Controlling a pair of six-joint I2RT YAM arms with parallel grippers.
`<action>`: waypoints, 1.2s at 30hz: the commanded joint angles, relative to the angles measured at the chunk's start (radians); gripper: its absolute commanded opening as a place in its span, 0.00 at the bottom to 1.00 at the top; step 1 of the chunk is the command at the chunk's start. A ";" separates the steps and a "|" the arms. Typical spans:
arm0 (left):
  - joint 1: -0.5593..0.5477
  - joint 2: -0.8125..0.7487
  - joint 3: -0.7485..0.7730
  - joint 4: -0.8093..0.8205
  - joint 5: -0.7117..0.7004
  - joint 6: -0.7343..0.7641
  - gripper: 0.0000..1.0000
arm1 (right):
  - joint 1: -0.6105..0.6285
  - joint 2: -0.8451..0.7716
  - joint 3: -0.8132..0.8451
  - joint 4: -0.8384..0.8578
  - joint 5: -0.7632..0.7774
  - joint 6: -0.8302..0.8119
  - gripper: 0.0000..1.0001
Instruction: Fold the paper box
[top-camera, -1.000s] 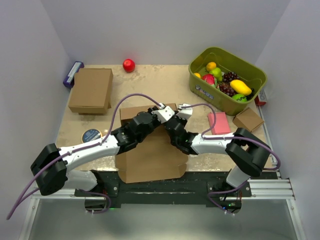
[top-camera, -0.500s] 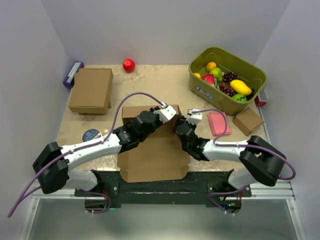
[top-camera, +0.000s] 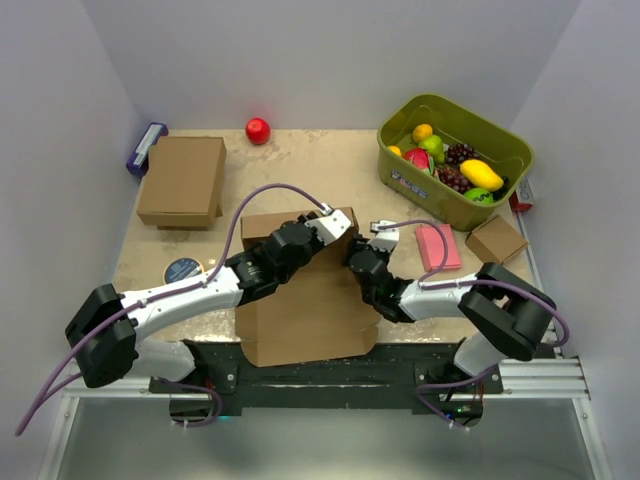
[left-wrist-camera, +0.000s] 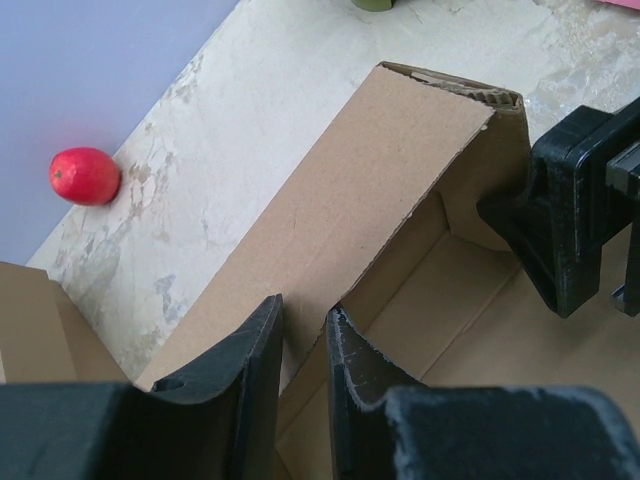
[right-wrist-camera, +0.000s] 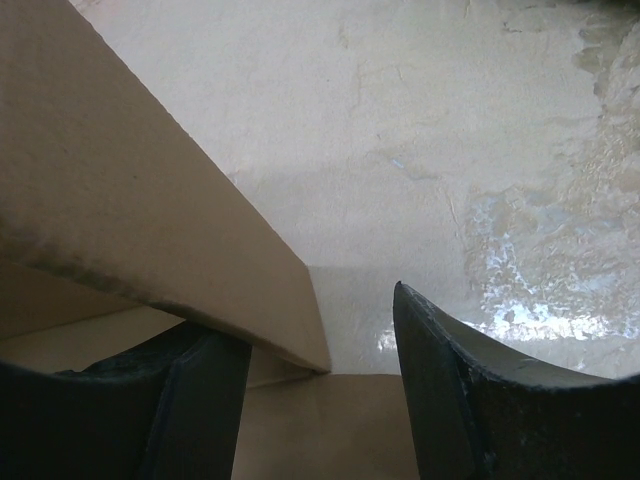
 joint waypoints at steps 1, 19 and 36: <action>0.017 0.003 -0.009 -0.140 -0.024 -0.056 0.07 | -0.012 0.039 -0.011 0.113 0.046 -0.054 0.60; 0.016 0.003 -0.009 -0.140 -0.002 -0.062 0.07 | -0.020 0.135 0.026 0.230 0.075 -0.111 0.25; 0.017 -0.014 -0.012 -0.132 -0.013 -0.072 0.07 | -0.020 0.089 0.067 0.032 0.088 -0.029 0.33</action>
